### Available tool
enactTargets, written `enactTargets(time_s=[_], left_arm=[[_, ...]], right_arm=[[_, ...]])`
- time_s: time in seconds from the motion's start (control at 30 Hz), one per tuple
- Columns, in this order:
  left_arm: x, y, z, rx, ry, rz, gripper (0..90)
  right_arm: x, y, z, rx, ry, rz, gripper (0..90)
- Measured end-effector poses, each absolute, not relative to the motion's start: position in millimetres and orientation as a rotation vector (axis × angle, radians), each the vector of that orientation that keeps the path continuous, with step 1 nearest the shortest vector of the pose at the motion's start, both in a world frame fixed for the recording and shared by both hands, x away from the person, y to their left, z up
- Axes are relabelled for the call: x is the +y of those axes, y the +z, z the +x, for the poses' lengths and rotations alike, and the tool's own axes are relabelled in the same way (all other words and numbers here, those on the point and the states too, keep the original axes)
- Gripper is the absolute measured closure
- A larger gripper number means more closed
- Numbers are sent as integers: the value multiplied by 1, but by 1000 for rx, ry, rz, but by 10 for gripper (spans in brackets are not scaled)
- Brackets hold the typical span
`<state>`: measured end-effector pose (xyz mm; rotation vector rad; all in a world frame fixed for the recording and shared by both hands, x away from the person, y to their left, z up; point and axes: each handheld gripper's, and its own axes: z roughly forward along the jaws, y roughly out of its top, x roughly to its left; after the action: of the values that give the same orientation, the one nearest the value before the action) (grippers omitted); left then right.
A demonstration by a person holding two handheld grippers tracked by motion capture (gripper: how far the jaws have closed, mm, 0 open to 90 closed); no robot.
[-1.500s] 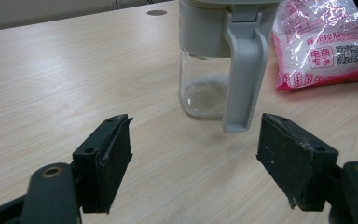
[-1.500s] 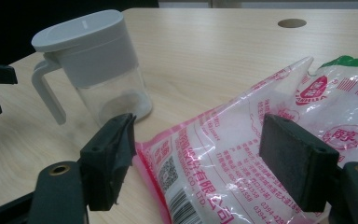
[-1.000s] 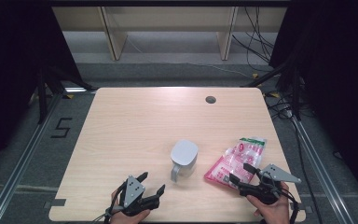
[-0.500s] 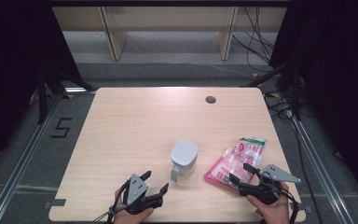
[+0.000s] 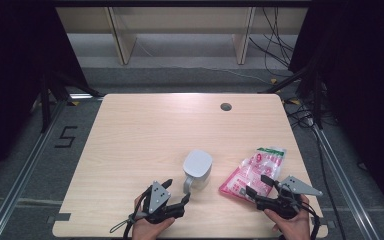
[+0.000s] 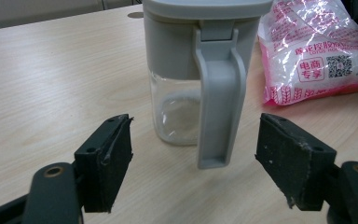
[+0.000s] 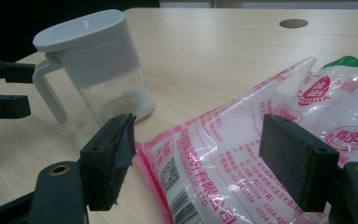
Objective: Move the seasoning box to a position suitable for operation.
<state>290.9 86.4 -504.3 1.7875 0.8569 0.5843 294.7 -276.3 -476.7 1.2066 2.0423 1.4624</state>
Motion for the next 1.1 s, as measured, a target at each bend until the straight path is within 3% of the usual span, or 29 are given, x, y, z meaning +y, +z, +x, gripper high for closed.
enactTargets(time_s=[0.73,1.0,1.1], left_arm=[[66,-503,307,830,574,1814,347],[67,-505,308,782,620,1829,612],[71,-503,309,780,651,1856,620]], right_arm=[[-276,-477,295,2037,1449,1207,276],[-276,-477,295,2036,1459,1202,276],[-276,-477,295,2041,1464,1207,276]])
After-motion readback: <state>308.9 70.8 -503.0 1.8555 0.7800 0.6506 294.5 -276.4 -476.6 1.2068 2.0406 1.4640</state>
